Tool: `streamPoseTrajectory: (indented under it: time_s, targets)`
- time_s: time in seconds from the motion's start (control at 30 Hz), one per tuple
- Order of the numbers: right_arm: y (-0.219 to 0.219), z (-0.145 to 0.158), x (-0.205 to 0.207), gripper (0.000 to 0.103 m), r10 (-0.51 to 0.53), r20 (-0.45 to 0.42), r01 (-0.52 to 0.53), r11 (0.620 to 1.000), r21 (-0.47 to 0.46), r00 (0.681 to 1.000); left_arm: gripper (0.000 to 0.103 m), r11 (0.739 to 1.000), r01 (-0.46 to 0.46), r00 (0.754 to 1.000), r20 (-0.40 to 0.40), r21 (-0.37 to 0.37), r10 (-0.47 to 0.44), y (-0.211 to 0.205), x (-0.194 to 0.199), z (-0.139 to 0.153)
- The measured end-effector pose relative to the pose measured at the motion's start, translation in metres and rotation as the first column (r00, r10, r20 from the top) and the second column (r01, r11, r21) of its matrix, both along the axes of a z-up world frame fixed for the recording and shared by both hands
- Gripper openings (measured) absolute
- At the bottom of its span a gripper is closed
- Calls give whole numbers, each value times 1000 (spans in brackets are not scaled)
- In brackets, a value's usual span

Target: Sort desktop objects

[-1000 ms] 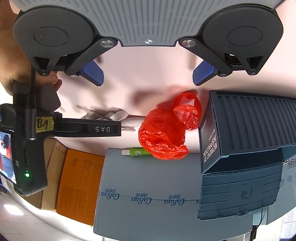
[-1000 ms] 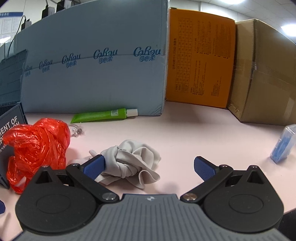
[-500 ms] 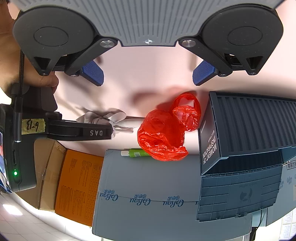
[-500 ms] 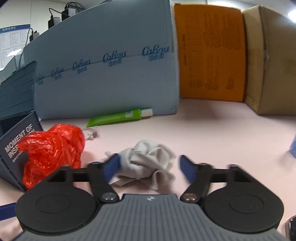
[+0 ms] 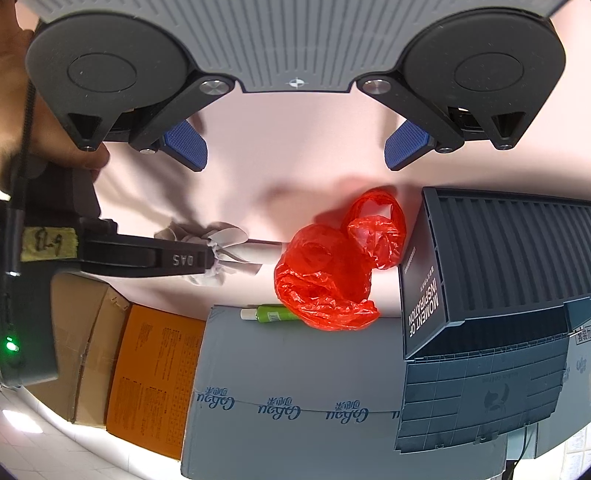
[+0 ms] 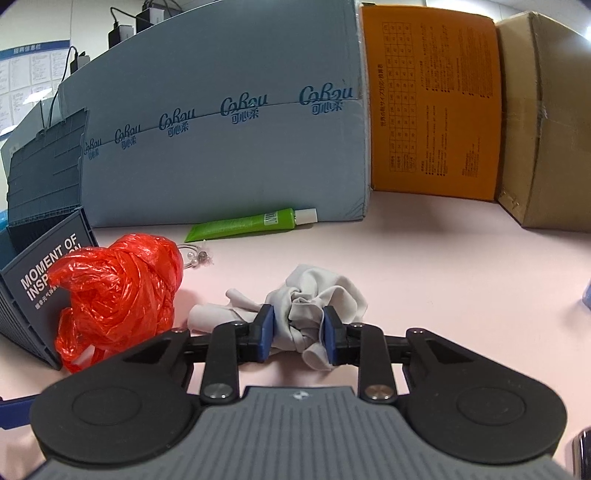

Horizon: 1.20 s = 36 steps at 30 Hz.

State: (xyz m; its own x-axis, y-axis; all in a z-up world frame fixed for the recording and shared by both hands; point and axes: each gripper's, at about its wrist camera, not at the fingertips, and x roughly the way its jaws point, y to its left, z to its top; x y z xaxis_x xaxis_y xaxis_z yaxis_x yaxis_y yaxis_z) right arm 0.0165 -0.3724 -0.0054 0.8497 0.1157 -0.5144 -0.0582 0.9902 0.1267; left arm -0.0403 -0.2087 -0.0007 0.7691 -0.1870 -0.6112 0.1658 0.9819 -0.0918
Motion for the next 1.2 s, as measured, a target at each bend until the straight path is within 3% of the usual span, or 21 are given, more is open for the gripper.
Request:
streamPoseTrajectory:
  time_s: [0.53,0.93,1.2]
  targets:
    - [4,2,-41,29,-9,30,8,999,41,1000,103,999,47,999,-7,0,-47,-2,3,2]
    - [4,1,-82,29,-1,47,-5,991,130,999,103,982,184,983,-3,32,-184,-9,-8,1]
    - [13,3,-103,29,6,45,-11,994,112,999,103,976,215,977,-11,26,-215,-4,-17,1]
